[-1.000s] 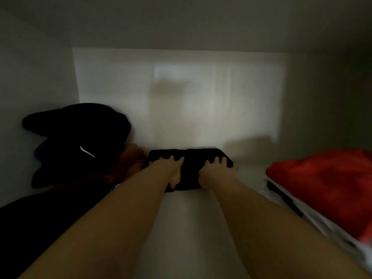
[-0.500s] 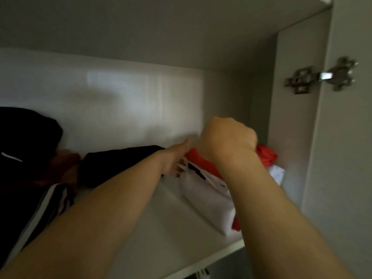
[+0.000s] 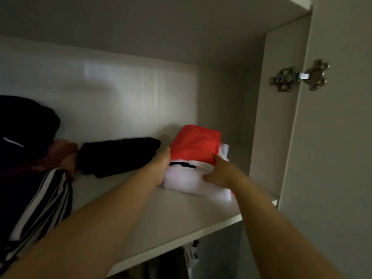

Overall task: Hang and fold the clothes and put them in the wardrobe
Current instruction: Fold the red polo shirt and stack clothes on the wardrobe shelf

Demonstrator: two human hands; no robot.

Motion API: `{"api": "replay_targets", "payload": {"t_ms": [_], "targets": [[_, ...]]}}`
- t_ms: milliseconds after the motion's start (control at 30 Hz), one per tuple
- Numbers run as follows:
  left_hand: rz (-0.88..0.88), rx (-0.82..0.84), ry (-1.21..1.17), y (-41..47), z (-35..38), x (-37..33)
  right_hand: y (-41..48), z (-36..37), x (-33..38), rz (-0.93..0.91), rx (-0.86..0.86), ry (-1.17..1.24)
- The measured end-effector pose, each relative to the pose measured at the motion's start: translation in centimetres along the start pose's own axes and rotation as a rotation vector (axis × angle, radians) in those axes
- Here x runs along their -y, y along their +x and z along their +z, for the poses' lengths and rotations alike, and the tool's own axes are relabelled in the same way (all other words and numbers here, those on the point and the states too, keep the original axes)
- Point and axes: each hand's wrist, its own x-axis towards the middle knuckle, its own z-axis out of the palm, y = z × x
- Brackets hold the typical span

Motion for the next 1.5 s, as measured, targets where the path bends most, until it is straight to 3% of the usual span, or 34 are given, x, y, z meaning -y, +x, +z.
{"api": "replay_targets", "payload": {"t_ms": [100, 233, 567, 667, 800, 967, 1100, 1167, 1267, 1500], "targets": [[-0.062, -0.045, -0.048, -2.0, 1.4, 0.6, 1.0, -1.0, -2.2, -0.043, -0.051, 0.011], [-0.012, -0.092, -0.096, -4.1, 4.5, 1.2, 0.8, -2.2, -4.5, -0.103, -0.037, 0.041], [0.011, -0.152, -0.140, -9.1, 8.9, 2.9, -0.8, -2.9, -8.2, -0.080, -0.070, 0.017], [0.005, -0.105, -0.152, -11.2, 9.0, 2.7, -1.6, -2.4, -8.6, -0.065, -0.086, 0.051], [0.063, -0.127, 0.019, -13.1, 7.3, 2.8, -3.3, -2.4, -8.0, -0.101, -0.175, 0.088], [0.337, -0.355, 0.396, -16.6, 2.8, 4.9, -8.9, -1.2, -4.0, -0.349, -0.387, 0.188], [0.534, -0.451, 0.503, -21.6, -1.5, 9.6, -14.0, 2.9, -1.9, -0.674, -0.556, 0.330], [0.575, -0.501, 0.616, -24.3, -3.2, 12.6, -16.2, 5.9, -1.7, -0.766, -0.497, 0.407], [0.478, -0.508, 0.644, -27.6, -5.3, 18.4, -19.2, 11.0, -2.2, -0.797, -0.363, 0.489], [0.178, -0.535, 0.823, -29.7, -11.2, 30.4, -21.8, 22.6, -4.5, -0.584, 0.009, 0.351]]}}
